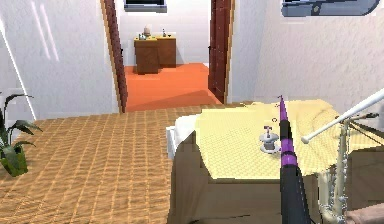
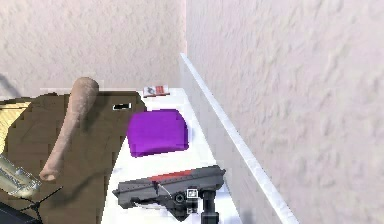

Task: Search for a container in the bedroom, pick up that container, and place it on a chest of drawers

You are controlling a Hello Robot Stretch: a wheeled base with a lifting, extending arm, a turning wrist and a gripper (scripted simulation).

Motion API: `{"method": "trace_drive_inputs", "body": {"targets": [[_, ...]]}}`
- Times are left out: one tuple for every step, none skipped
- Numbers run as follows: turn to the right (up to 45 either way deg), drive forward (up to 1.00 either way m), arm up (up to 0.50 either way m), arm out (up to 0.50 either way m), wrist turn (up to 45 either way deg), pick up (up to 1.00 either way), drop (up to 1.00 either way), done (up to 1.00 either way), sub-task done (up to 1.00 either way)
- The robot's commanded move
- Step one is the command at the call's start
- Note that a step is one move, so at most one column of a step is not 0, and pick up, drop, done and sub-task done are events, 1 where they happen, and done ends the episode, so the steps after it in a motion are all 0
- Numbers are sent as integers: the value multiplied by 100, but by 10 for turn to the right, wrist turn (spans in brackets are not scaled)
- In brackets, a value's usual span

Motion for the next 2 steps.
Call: {"method": "trace_drive_inputs", "body": {"targets": [[0,0,10,0,0,0,0,0,0],[0,0,28,0,0,0,0,0,0]]}}
